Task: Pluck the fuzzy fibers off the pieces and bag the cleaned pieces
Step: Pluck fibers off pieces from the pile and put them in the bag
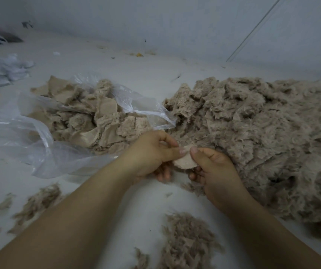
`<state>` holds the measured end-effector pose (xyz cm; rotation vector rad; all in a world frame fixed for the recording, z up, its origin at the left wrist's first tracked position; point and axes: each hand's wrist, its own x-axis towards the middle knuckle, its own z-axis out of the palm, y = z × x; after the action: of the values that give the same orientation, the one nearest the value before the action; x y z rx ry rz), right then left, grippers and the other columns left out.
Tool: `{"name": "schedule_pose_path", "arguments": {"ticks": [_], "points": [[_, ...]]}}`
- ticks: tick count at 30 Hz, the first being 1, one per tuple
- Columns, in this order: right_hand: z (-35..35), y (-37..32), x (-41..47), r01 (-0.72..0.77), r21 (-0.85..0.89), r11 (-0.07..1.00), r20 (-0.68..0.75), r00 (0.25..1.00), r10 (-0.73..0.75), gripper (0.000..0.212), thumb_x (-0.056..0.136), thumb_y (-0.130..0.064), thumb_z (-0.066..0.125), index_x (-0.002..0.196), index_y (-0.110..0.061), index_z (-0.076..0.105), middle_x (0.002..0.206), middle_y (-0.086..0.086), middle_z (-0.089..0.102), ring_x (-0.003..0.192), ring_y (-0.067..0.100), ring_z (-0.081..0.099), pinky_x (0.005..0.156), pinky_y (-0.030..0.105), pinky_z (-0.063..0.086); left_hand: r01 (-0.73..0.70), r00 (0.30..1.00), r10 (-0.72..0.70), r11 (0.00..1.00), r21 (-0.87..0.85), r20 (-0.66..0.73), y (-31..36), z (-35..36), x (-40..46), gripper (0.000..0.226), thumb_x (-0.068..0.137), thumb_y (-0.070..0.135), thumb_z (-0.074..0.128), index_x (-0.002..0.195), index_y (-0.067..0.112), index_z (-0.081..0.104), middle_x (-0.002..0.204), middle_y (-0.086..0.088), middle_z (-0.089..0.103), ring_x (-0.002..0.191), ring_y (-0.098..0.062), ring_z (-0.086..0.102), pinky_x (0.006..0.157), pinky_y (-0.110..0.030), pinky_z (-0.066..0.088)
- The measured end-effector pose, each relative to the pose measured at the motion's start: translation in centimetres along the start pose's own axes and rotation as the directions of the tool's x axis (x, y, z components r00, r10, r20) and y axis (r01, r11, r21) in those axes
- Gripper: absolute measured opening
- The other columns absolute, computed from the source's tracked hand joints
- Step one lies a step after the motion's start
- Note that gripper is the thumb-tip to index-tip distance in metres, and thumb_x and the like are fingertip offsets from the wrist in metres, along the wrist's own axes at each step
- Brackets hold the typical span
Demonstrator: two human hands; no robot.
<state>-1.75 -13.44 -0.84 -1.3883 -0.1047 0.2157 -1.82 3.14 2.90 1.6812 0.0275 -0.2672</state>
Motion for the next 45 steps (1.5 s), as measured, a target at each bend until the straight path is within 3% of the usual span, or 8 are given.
{"name": "schedule_pose_path", "arguments": {"ticks": [4, 9, 14, 19, 30, 33, 39, 45], "points": [[-0.1, 0.3, 0.2, -0.005, -0.026, 1.000, -0.045, 0.999, 0.004, 0.028, 0.092, -0.031, 0.062, 0.073, -0.015, 0.074, 0.061, 0.003, 0.056, 0.053, 0.009, 0.052, 0.048, 0.020, 0.045, -0.245, 0.955, 0.243, 0.969, 0.010, -0.168, -0.3, 0.5, 0.2, 0.019, 0.084, -0.009, 0.068, 0.078, 0.009, 0.066, 0.056, -0.013, 0.062, 0.036, -0.016, 0.056, 0.035, -0.022, 0.043], [0.0, 0.3, 0.3, -0.040, -0.045, 0.998, -0.077, 0.996, 0.037, 0.031, 0.088, -0.037, 0.062, 0.063, -0.023, 0.074, 0.050, -0.009, 0.041, 0.045, 0.006, 0.047, 0.048, 0.020, 0.044, -0.112, 0.629, 0.654, 0.611, 0.784, -0.420, -0.3, -3.7, 1.0, 0.018, 0.084, 0.005, 0.059, 0.074, 0.013, 0.071, 0.067, -0.001, 0.064, 0.062, -0.022, 0.060, 0.054, -0.032, 0.047], [0.0, 0.4, 0.4, -0.054, -0.067, 0.996, -0.086, 0.995, 0.048, 0.037, 0.096, -0.030, 0.059, 0.063, -0.024, 0.074, 0.049, -0.010, 0.042, 0.043, 0.005, 0.049, 0.054, 0.027, 0.040, 0.267, 0.826, 0.421, 0.293, 0.918, -0.374, -0.9, -4.0, 1.3, 0.021, 0.085, 0.012, 0.056, 0.104, 0.005, 0.065, 0.112, -0.016, 0.049, 0.087, -0.035, 0.059, 0.063, -0.032, 0.034], [0.2, 0.3, 0.3, -0.037, -0.036, 0.999, -0.082, 0.996, 0.034, 0.039, 0.097, -0.026, 0.058, 0.060, -0.020, 0.071, 0.049, -0.010, 0.047, 0.044, 0.006, 0.047, 0.047, 0.020, 0.044, 0.045, 0.672, 0.715, 0.225, 0.973, -0.196, 0.4, -2.2, 0.5, 0.007, 0.074, 0.002, 0.058, 0.076, 0.000, 0.064, 0.086, -0.015, 0.050, 0.066, -0.031, 0.048, 0.046, -0.030, 0.027], [0.0, 0.4, 0.5, -0.021, -0.008, 1.000, -0.075, 0.997, 0.021, 0.039, 0.097, -0.023, 0.058, 0.060, -0.020, 0.072, 0.053, -0.004, 0.040, 0.049, 0.010, 0.043, 0.042, 0.017, 0.040, -0.028, 0.821, 0.556, -0.191, 0.981, 0.132, -0.9, 1.7, 2.6, 0.007, 0.072, 0.018, 0.061, 0.070, 0.015, 0.067, 0.098, -0.008, 0.057, 0.096, -0.030, 0.052, 0.071, -0.038, 0.038], [0.1, 0.5, 0.4, -0.014, -0.011, 1.000, -0.091, 0.996, 0.013, 0.038, 0.097, -0.021, 0.057, 0.062, -0.019, 0.072, 0.051, -0.005, 0.041, 0.047, 0.007, 0.043, 0.044, 0.018, 0.043, -0.172, 0.801, 0.580, -0.021, 0.985, 0.152, -1.8, 2.2, 2.1, 0.006, 0.077, 0.019, 0.062, 0.074, 0.017, 0.067, 0.095, -0.004, 0.051, 0.096, -0.025, 0.043, 0.072, -0.036, 0.032], [-0.2, 0.3, 0.4, 0.004, -0.022, 1.000, -0.047, 0.999, -0.005, 0.014, 0.097, -0.013, 0.059, 0.108, -0.019, 0.065, 0.060, -0.008, 0.063, 0.055, 0.000, 0.058, 0.049, 0.019, 0.047, -0.338, 0.896, 0.439, 0.770, 0.541, -0.065, -1.4, 2.0, 0.8, 0.021, 0.094, 0.009, 0.056, 0.077, 0.020, 0.054, 0.069, 0.006, 0.055, 0.064, -0.007, 0.053, 0.058, -0.022, 0.042], [0.1, 0.2, 0.2, 0.019, -0.059, 0.998, -0.041, 0.999, -0.022, 0.040, 0.097, -0.013, 0.059, 0.061, -0.027, 0.071, 0.053, -0.009, 0.056, 0.046, 0.001, 0.048, 0.047, 0.020, 0.045, -0.254, 0.946, 0.261, 0.965, 0.058, -0.194, -0.9, 1.7, 0.7, 0.020, 0.099, 0.006, 0.052, 0.080, 0.011, 0.058, 0.050, -0.002, 0.060, 0.037, -0.016, 0.048, 0.038, -0.021, 0.039]]}}
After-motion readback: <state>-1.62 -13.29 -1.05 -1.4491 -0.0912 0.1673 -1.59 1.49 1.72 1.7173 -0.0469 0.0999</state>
